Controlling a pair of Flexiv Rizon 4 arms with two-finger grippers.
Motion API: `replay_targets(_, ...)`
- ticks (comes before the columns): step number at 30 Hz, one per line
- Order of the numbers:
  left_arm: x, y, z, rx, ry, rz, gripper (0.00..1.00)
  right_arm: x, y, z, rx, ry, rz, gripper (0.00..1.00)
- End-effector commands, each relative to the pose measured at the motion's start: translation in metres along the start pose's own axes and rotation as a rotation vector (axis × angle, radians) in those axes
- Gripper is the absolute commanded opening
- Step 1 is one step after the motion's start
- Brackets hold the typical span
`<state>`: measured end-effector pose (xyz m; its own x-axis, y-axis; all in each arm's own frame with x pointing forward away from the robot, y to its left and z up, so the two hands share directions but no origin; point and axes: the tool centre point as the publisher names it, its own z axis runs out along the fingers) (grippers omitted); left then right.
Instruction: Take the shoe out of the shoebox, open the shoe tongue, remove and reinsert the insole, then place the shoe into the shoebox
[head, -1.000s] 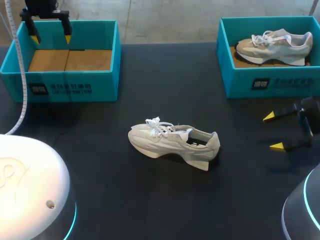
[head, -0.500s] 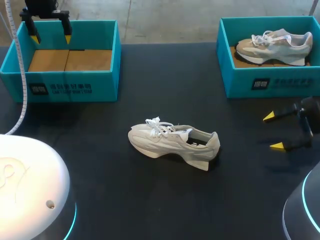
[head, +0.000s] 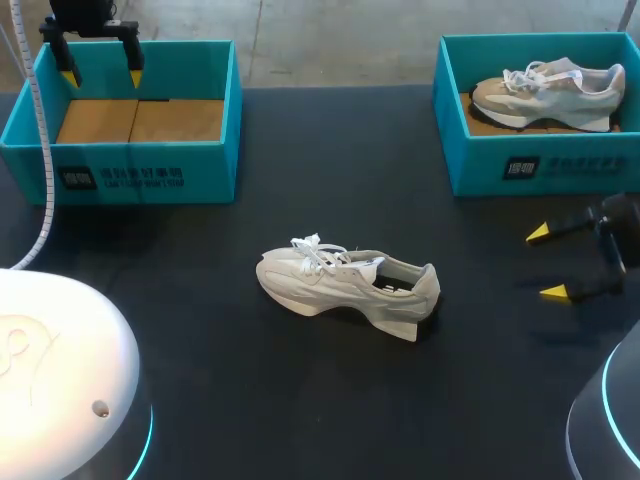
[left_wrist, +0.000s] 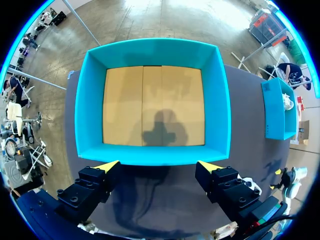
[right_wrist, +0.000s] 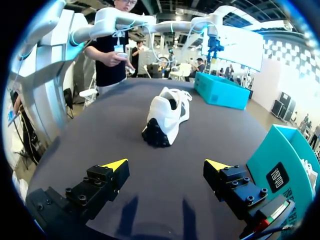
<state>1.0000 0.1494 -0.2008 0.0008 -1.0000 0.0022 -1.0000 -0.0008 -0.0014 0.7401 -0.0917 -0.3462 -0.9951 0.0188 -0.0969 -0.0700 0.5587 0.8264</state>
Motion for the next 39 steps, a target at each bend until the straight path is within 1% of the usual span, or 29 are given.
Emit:
replay_targets(1,0.000,0.000,0.000,-0.001,-0.001,0.000,1.00,0.005,0.003,0.004,0.002,-0.031,0.008,1.00)
replay_targets(10,0.000,0.000,0.000,-0.001,-0.001,0.000,1.00,0.015,0.009,0.020,0.022,-0.087,0.060,1.00)
replay_targets(16,0.000,0.000,0.000,-0.001,-0.001,0.000,1.00,0.024,0.012,0.032,0.010,-0.170,0.116,1.00)
replay_targets(22,0.000,0.000,0.000,-0.001,-0.001,0.000,1.00,0.031,0.013,0.043,0.018,-0.242,0.166,1.00)
replay_targets(25,0.000,0.000,0.000,-0.001,-0.001,0.000,1.00,0.035,0.015,0.051,0.018,-0.285,0.191,1.00)
replay_targets(30,0.000,0.000,0.000,-0.001,-0.001,0.000,1.00,0.038,0.016,0.066,0.015,-0.297,0.201,1.00)
replay_targets(39,0.000,0.000,0.000,-0.001,-0.001,0.000,1.00,0.036,0.020,0.096,0.013,-0.297,0.207,1.00)
